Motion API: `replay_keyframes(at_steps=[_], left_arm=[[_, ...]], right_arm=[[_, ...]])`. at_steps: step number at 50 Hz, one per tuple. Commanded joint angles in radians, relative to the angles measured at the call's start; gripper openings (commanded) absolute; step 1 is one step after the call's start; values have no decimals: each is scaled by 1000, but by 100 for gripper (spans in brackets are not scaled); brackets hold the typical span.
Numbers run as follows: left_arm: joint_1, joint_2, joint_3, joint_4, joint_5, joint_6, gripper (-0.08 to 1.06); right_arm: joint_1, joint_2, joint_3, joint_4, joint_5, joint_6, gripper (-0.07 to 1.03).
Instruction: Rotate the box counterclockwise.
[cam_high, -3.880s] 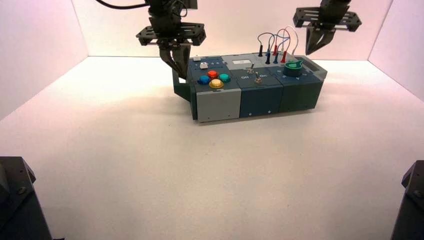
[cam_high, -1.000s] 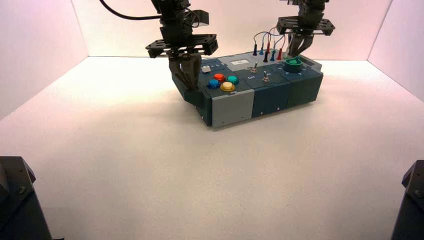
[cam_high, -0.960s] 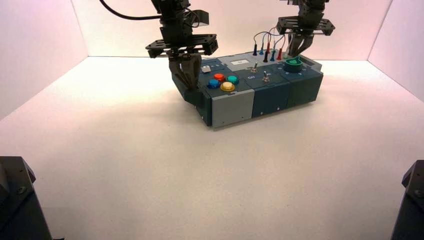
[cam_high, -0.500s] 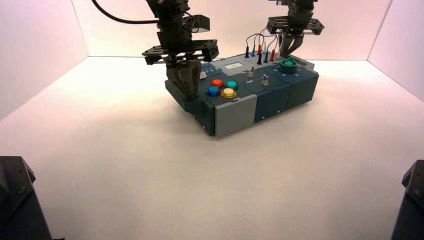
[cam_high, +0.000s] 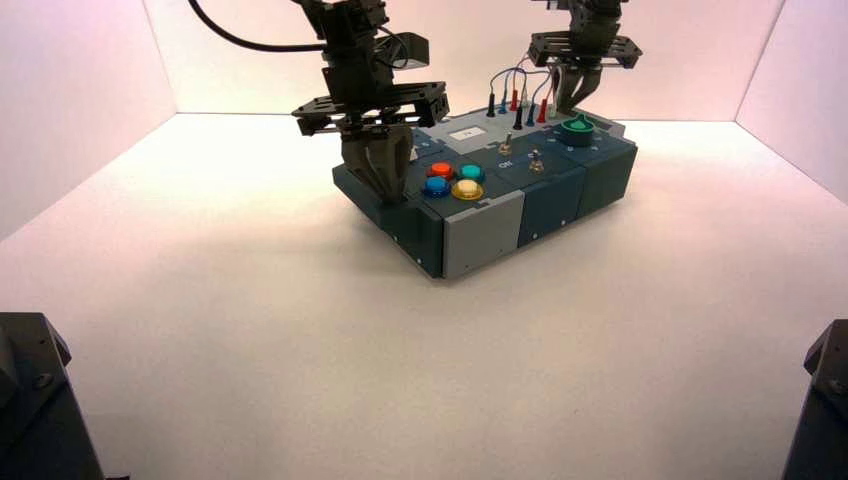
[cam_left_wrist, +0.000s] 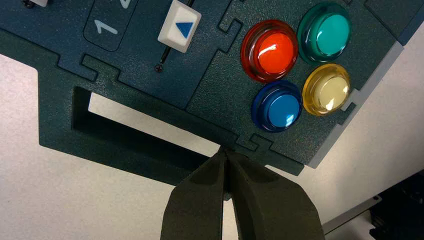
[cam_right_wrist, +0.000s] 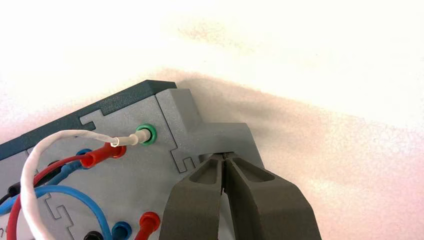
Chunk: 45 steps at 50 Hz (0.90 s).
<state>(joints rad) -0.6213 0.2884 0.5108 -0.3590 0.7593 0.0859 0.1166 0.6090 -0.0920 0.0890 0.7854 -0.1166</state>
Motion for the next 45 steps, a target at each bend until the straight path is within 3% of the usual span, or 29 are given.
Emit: replay_keyframes(at_steps=[1, 13, 18, 25, 45], left_arm=[[-43, -23, 28, 3, 5, -15, -3], [-8, -126, 43, 69, 5, -71, -3], [25, -172, 34, 91, 8, -78, -3], [66, -202, 14, 98, 28, -72, -3], [69, -337, 0, 104, 38, -46, -3]], right_arm=[[6, -23, 8, -2, -2, 9, -2], [5, -89, 32, -26, 9, 32, -2], [6, -117, 38, -28, 15, 34, -2], [6, -143, 40, -34, 20, 38, -2], [11, -307, 91, -32, 17, 40, -2]])
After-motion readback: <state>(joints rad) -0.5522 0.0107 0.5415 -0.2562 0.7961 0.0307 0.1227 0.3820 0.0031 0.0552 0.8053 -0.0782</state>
